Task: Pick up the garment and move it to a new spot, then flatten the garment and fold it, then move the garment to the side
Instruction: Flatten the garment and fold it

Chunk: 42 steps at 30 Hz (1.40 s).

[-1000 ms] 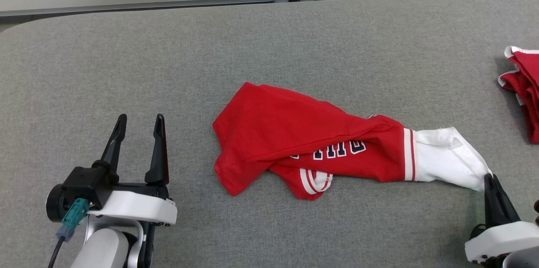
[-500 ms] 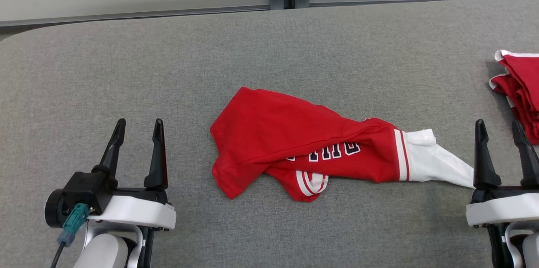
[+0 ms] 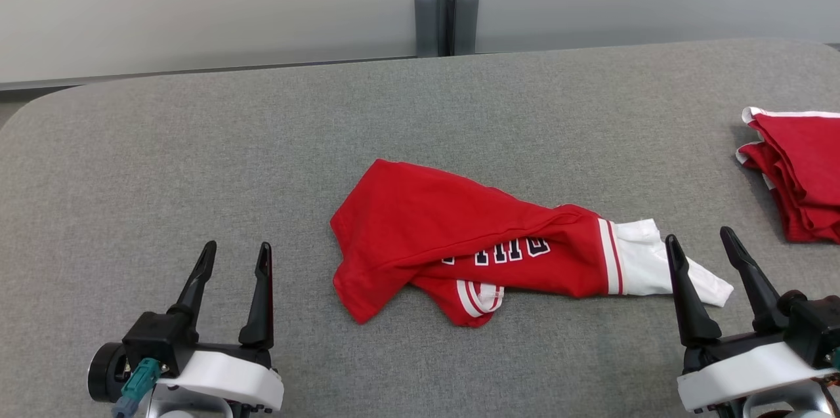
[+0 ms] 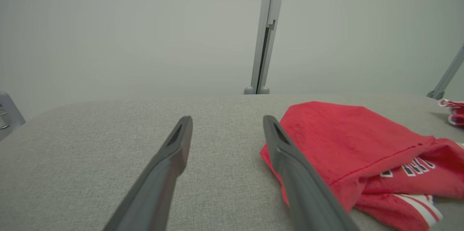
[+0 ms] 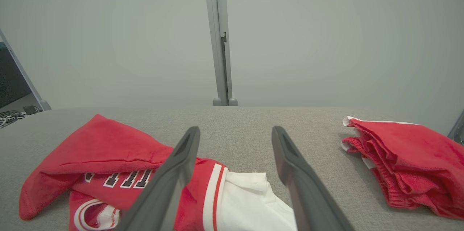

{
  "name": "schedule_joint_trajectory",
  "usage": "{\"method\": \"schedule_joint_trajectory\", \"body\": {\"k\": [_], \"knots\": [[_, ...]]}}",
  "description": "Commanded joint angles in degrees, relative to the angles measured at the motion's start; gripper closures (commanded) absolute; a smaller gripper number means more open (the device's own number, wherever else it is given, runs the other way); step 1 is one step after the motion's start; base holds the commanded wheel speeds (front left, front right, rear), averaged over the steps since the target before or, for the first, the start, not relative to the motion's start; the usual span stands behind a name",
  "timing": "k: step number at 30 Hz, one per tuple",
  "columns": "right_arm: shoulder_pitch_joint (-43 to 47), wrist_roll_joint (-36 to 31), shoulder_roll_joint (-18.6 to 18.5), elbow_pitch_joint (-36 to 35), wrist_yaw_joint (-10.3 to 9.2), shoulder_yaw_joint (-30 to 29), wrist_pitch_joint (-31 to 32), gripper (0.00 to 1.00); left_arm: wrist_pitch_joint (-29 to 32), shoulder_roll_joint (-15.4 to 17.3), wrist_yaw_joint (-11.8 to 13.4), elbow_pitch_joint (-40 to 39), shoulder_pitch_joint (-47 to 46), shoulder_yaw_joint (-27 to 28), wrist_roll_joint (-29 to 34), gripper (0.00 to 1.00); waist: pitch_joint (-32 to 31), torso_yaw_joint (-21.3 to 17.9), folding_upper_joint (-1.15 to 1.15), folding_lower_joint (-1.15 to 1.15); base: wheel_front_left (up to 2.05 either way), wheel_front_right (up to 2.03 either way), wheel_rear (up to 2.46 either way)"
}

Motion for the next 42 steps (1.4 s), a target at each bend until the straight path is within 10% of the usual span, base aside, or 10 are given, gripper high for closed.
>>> {"method": "schedule_joint_trajectory", "body": {"k": [1, 20, 36, 38, 41, 42], "knots": [[0.8, 0.2, 0.1, -0.7, 0.0, 0.1, 0.4, 0.0, 0.1, 0.4, 0.1, 0.2, 0.4, -0.1, 0.1, 0.0, -0.6, 0.0, 0.0, 0.0, 0.0, 0.0, 0.0], [1.8, 0.8, 0.5, -1.6, 0.0, -0.2, 1.2, 0.0, 0.8, 0.9, 0.5, 0.1, 0.8, -1.0, -0.3, 0.0, -1.1, 0.1, 0.0, 0.0, 0.0, 0.0, 0.0], [-1.0, 1.4, 0.2, -0.8, 0.0, 0.6, 1.0, 0.0, 12.3, -2.5, -8.7, 8.6, -6.2, -9.4, -4.8, 0.0, 3.4, -1.1, 0.0, 0.0, 0.0, 0.0, 0.0], [-1.0, 1.4, 0.3, -0.6, 0.0, 0.5, 0.9, 0.0, 12.5, -2.8, -9.4, 10.3, -6.7, -9.3, -5.7, 0.2, 3.7, -1.4, 0.0, 0.0, 0.0, 0.0, 0.0], [-1.3, 1.5, 0.4, -0.3, 0.0, 0.6, 0.7, 0.0, 11.9, -3.2, -10.3, 12.2, -7.8, -9.1, -6.4, 1.0, 4.1, -1.7, 0.0, 0.0, 0.0, 0.0, 0.0], [-1.3, 1.8, 0.5, -0.3, 0.0, 0.5, 0.7, 0.0, 11.8, -3.3, -10.5, 12.7, -7.9, -9.1, -6.6, 1.0, 4.3, -1.8, 0.0, 0.0, 0.0, 0.0, 0.0]]}}
